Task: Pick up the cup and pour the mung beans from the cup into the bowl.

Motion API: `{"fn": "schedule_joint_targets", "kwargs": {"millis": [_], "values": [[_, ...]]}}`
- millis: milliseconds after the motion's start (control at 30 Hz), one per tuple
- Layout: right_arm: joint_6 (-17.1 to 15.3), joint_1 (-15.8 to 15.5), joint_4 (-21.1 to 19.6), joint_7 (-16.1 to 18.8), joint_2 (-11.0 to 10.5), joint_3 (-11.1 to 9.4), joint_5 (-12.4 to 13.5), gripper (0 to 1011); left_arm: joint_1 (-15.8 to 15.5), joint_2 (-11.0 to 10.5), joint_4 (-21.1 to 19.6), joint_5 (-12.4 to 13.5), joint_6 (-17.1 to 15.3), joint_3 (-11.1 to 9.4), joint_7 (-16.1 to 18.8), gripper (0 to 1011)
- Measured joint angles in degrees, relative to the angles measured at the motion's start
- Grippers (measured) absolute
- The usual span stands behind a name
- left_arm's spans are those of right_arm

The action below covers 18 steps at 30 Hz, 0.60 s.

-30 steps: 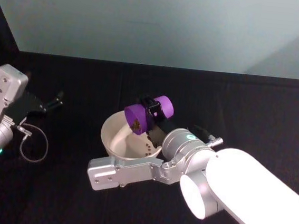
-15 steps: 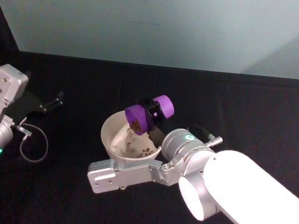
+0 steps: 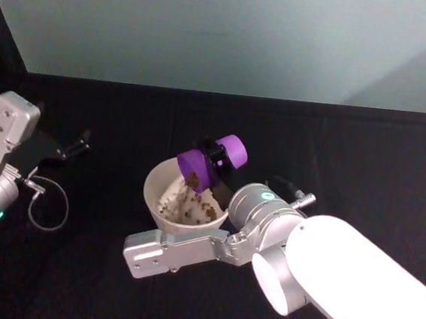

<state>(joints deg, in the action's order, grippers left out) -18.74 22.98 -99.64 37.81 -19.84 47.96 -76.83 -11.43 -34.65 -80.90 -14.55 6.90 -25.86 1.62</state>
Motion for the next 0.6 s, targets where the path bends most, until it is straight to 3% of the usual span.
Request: {"fn": "schedule_joint_targets", "kwargs": {"millis": [600], "values": [[0.1,0.9,0.1,2.1,0.0,1.6,-4.0,723,0.0,0.0,0.0,0.0,0.0,0.0,0.0,1000]]}}
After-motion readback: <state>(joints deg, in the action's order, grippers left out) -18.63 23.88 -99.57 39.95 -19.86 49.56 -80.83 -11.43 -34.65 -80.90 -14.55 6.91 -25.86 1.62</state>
